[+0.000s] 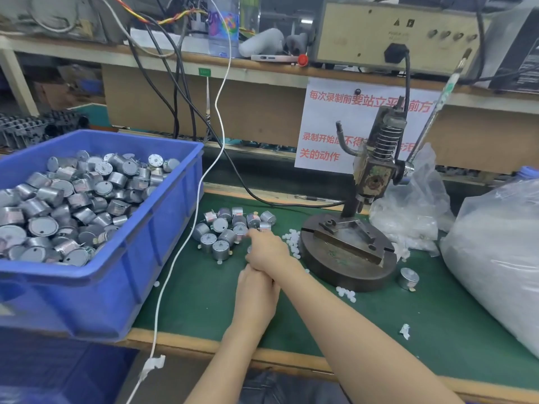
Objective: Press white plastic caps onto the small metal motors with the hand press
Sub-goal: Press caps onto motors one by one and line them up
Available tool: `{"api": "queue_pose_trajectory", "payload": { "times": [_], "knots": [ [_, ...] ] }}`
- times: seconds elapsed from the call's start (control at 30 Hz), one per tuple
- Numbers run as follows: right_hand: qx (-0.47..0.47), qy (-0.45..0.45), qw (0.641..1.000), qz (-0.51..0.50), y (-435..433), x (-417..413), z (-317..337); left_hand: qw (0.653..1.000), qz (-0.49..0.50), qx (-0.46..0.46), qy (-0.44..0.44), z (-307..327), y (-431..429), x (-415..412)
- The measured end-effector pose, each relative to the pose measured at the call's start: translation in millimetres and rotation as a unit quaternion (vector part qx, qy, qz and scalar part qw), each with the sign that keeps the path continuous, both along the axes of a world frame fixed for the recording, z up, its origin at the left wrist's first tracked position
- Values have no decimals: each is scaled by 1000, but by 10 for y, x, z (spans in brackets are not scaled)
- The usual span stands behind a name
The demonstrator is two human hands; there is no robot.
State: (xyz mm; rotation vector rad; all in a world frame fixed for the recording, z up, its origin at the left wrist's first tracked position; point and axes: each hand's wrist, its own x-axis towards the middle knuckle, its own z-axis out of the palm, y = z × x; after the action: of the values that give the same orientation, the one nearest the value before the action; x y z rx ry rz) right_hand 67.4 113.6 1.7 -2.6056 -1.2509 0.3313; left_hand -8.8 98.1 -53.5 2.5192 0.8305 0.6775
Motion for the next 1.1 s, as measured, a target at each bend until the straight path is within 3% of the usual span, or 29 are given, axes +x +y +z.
{"api": "queue_pose_trajectory", "payload": {
  "times": [0.17, 0.27, 0.43, 0.7, 0.93, 1.1],
  "knots": [
    [82, 32, 996, -34, -308, 126, 17, 995, -27, 90, 23, -2, -42, 12],
    [182, 78, 978, -61, -510, 184, -6, 997, -30, 74, 9, 4, -25, 27],
    [256, 193, 941, -107, -773, 224, -64, 997, -50, 61, 2, -23, -3, 28],
    [405, 454, 785, -120, -981, 202, -91, 997, -47, 21, -53, 18, -12, -2],
    [452, 369, 794, -171, -981, 137, -185, 996, -53, -15, -72, 27, -12, -22],
    [408, 261, 868, -108, -1060, 83, -294, 985, -13, -86, -146, 68, -23, -41]
  ]
}}
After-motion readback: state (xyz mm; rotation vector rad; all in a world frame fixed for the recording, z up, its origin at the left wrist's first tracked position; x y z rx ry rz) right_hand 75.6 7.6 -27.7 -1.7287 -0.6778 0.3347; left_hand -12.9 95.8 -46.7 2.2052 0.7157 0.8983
